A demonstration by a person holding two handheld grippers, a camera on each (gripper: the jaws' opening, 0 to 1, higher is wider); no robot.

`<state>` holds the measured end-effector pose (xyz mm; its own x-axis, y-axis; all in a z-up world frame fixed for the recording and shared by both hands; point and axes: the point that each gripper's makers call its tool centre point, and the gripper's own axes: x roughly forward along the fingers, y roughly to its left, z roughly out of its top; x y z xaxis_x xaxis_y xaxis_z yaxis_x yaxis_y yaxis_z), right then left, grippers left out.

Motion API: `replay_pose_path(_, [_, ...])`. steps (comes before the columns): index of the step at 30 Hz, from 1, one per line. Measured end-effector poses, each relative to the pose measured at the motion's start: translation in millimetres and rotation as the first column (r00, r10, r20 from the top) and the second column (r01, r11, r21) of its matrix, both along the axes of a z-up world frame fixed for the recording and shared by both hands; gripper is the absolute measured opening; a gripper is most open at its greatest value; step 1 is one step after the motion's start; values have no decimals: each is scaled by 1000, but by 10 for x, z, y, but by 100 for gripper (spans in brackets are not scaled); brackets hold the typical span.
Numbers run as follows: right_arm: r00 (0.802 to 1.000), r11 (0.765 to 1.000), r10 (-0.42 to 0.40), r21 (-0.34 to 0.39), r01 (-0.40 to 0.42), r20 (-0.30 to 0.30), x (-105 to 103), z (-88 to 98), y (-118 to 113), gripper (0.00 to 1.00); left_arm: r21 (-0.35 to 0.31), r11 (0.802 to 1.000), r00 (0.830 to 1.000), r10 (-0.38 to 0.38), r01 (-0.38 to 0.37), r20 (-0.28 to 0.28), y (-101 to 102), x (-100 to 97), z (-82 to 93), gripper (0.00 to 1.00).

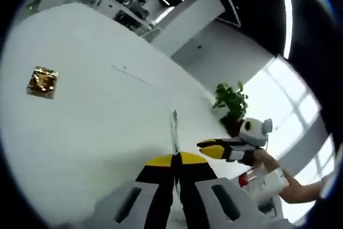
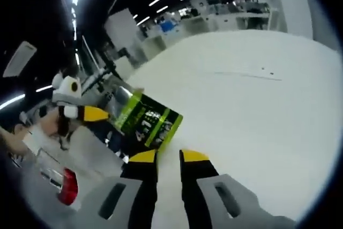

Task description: Arrange the skincare products in the storage area until every visible bottle or jar stands upright without overlapping.

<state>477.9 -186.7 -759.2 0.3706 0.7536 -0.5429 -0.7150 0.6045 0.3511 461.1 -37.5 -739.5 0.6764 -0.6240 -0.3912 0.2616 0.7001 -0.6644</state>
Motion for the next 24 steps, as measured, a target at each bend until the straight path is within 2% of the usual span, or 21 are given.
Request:
replay_pose_path(7, [997,1000,18,7,-19,73,-31,301,72,17,121,992,997,-40,32,64,130,-90,178,0])
replay_pose_path(11, [992,999,38,31,-42,122,-66,513,146,17,214,975,991,-79,54,110,207,-185,310,0])
replay_pose_path(18, [971,994,93,43,-104,221,-197,900,313,16,262,962,983,-115,75,142,261,-361,548,0])
replay_pose_path(21, [960,989,115,61,-134,254,-275,1061,398,16,334,937,976,-160,102,151,288,-474,601,0])
replay_pose_path(22, [956,988,122,63,-144,268,-305,1126,430,16,368,923,972,-178,112,151,298,-528,615,0])
replay_pose_path(24, [943,984,144,56,-168,299,-366,1232,485,16,397,908,968,-206,134,145,320,-608,652,0])
